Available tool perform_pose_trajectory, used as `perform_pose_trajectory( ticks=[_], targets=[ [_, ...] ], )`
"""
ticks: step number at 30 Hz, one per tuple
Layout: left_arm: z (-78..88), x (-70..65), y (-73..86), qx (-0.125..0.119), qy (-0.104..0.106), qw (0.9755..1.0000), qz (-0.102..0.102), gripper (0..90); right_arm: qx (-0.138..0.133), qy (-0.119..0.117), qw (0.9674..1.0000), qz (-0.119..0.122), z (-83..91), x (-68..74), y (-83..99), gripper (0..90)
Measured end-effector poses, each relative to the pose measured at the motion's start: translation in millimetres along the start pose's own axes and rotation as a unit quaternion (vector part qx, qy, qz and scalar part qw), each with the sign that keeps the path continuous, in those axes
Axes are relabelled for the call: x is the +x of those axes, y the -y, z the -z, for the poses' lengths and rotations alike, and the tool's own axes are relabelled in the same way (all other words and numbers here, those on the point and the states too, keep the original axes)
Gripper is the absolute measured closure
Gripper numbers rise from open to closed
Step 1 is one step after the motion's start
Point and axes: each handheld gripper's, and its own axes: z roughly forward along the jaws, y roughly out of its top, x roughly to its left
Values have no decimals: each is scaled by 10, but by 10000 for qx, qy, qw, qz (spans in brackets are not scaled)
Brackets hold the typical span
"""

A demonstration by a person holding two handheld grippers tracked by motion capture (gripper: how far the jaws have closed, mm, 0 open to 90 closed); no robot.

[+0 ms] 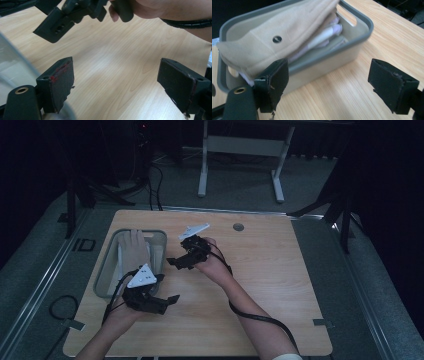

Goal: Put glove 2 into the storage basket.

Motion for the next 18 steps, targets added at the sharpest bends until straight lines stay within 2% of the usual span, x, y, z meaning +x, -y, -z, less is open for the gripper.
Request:
perform_pose_trajectory(
  ticks=[8, 9, 18],
  targets=[
    [-216, -145, 32, 29, 257, 9997, -29, 143, 125, 100, 9999, -48, 104, -91, 227, 168],
    [-274, -163, 48, 87, 350, 9994, -8, 143, 129, 96, 9998, -68, 116, -104, 263, 168],
    [-491, -233, 129, 100, 485, 9988, -21, 143, 229, 129, 9994, -213, 209, -197, 605, 168]
  ],
)
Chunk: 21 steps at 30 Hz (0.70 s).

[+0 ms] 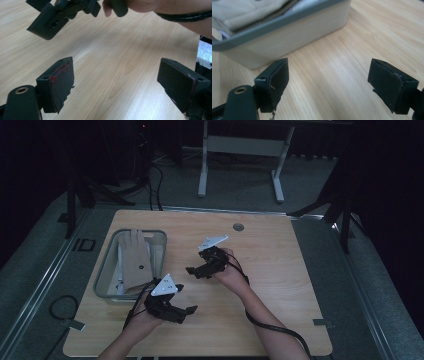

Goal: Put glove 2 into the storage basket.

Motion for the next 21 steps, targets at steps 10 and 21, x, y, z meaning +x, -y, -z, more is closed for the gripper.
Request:
perform_pose_trajectory(
  ticks=[10, 21],
  targets=[
    [-233, -18, 112, 55, 42, 10000, -3, 144, 50, -26, 10000, -70, 43, -30, 317, 168],
    [-483, -32, 197, 104, 209, 9997, -47, 144, 13, -15, 9999, -122, 112, -72, 678, 167]
  ],
)
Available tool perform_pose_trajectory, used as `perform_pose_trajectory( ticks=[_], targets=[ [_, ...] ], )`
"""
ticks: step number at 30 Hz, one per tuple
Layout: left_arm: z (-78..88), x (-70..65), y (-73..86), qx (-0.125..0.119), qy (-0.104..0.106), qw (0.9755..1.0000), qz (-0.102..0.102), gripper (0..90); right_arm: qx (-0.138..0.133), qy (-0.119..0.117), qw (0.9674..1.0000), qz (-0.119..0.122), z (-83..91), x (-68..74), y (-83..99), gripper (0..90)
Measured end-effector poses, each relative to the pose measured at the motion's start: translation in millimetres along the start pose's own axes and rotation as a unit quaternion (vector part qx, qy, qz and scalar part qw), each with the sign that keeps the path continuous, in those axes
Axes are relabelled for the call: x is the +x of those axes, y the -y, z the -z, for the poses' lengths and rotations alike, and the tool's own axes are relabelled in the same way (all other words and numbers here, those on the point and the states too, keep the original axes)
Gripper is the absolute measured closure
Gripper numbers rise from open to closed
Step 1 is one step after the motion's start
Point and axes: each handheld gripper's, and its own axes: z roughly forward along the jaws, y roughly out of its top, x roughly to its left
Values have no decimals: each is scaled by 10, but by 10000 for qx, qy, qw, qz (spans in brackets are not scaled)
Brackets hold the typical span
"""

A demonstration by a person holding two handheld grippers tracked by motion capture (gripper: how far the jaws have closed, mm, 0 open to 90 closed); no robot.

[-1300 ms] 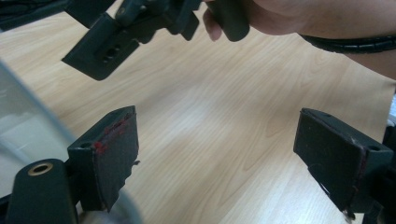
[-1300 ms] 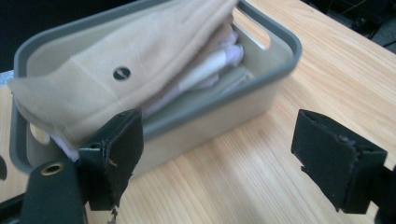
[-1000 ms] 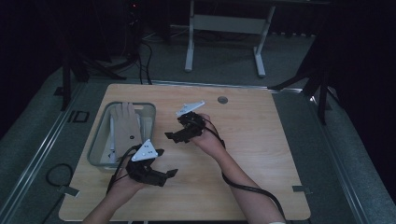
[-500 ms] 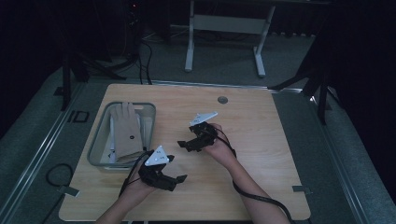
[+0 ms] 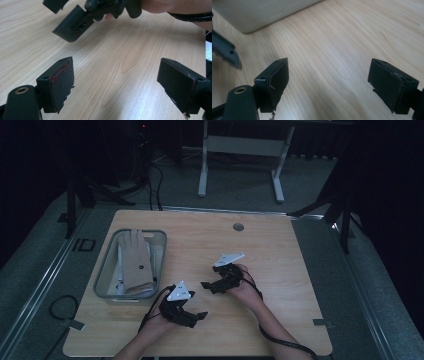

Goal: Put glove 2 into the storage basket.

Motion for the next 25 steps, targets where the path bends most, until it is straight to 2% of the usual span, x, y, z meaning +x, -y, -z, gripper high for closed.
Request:
perform_pose_trajectory(
  ticks=[5, 11, 14, 19, 25],
  targets=[
    [-71, -2, 29, 24, 25, 10000, -52, 144, 93, 60, 9999, -18, 28, -17, 129, 168],
    [-144, -5, 59, -15, 116, 9999, 0, 144, -77, -12, 10000, -56, 77, -39, 258, 161],
    [-166, -16, 68, 10, 114, 9999, -60, 144, -119, -17, 9999, 8, 76, -34, 304, 157],
    [-164, -15, 72, -9, 134, 9999, -96, 144, -202, -18, 9998, 93, 80, -27, 348, 158],
    [-155, -8, 79, -35, 143, 9999, -50, 144, -160, 10, 9998, 116, 69, -25, 352, 158]
  ],
)
